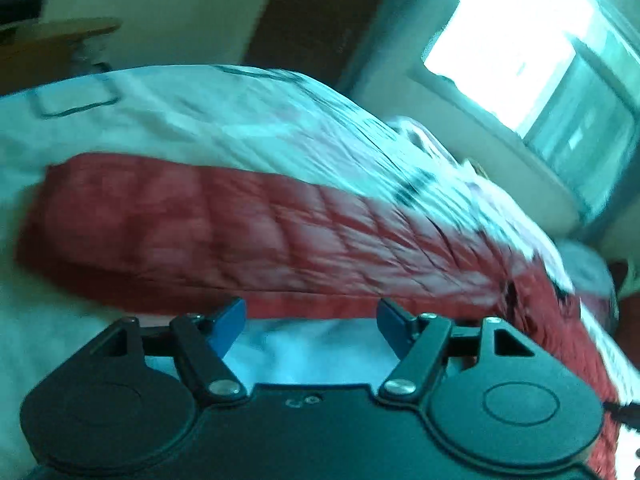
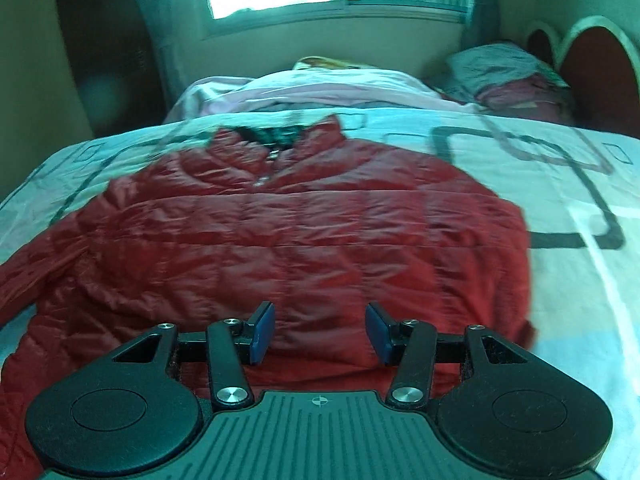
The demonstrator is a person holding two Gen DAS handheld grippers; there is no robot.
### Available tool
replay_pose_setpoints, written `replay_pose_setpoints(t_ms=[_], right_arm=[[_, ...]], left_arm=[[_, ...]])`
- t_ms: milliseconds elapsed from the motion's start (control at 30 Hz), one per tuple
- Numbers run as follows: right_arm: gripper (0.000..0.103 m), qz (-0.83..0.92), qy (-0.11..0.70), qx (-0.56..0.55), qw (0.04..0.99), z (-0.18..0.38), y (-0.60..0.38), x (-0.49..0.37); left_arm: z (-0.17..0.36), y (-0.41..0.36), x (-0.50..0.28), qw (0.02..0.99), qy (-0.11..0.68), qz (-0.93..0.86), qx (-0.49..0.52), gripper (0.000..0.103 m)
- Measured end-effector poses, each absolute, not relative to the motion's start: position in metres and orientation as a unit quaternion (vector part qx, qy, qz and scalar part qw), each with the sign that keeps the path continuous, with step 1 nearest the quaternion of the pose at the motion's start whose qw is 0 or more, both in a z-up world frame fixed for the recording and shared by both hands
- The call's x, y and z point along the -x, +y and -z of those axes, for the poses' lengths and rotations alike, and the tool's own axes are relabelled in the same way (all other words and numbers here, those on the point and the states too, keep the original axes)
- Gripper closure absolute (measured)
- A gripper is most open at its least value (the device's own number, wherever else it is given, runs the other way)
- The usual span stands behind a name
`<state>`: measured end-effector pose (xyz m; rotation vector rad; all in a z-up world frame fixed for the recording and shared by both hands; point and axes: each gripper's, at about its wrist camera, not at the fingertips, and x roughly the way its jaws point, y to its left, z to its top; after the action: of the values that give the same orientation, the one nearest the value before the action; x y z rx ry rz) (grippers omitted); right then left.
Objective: Fold large clothes
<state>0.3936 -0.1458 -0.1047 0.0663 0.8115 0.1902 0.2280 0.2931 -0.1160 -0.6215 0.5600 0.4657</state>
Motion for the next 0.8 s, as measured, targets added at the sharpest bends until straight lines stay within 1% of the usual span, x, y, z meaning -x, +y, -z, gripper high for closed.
replay_pose_setpoints(t_ms=[100,200,300,367,400,467,500,533,567,600,700,800], right_arm=[[0.052,-0.100,0.396,-0.029,0.912,0.105,-0.137,-0.395],[0.052,-0.101,0.393,-0.028,0.913,0.105,-0.133,-0.395],[0.052,-0.094,0.390,-0.029,0.915,0.103,-0.134,-0.396],[0.052,-0.087,0.389,-0.035,0.917,0.101,-0.138,-0.395],[0.052,-0.084,0.388,-0.039,0.917,0.100,-0.140,-0.395],[0.052,-0.079,0.383,-0.043,0.919,0.098,-0.143,-0.394],[0.055,-0.075,0.381,-0.043,0.920,0.097,-0.145,-0.393],[0.070,-0.075,0.381,-0.043,0.920,0.097,-0.146,-0.393],[0.074,-0.071,0.384,-0.047,0.919,0.098,-0.148,-0.393],[0.075,-0.067,0.384,-0.050,0.920,0.098,-0.150,-0.394],[0.075,-0.056,0.379,-0.060,0.922,0.098,-0.155,-0.396],[0.075,-0.049,0.374,-0.074,0.923,0.096,-0.161,-0.397]], left_arm=[[0.125,0.306,-0.209,0.864,0.261,-0.245,0.353,0.033],[0.136,0.322,-0.193,0.845,0.225,-0.253,0.415,0.038],[0.140,0.341,-0.190,0.832,0.197,-0.263,0.446,0.039],[0.143,0.356,-0.193,0.824,0.180,-0.274,0.462,0.043],[0.144,0.363,-0.196,0.821,0.171,-0.279,0.469,0.047],[0.144,0.377,-0.205,0.819,0.165,-0.284,0.471,0.060],[0.143,0.384,-0.212,0.820,0.167,-0.279,0.471,0.083],[0.142,0.388,-0.218,0.823,0.169,-0.274,0.468,0.098],[0.137,0.390,-0.225,0.828,0.171,-0.274,0.459,0.097],[0.130,0.389,-0.231,0.838,0.166,-0.270,0.445,0.098],[0.106,0.372,-0.260,0.874,0.161,-0.234,0.394,0.098],[0.083,0.338,-0.299,0.910,0.171,-0.171,0.337,0.098]])
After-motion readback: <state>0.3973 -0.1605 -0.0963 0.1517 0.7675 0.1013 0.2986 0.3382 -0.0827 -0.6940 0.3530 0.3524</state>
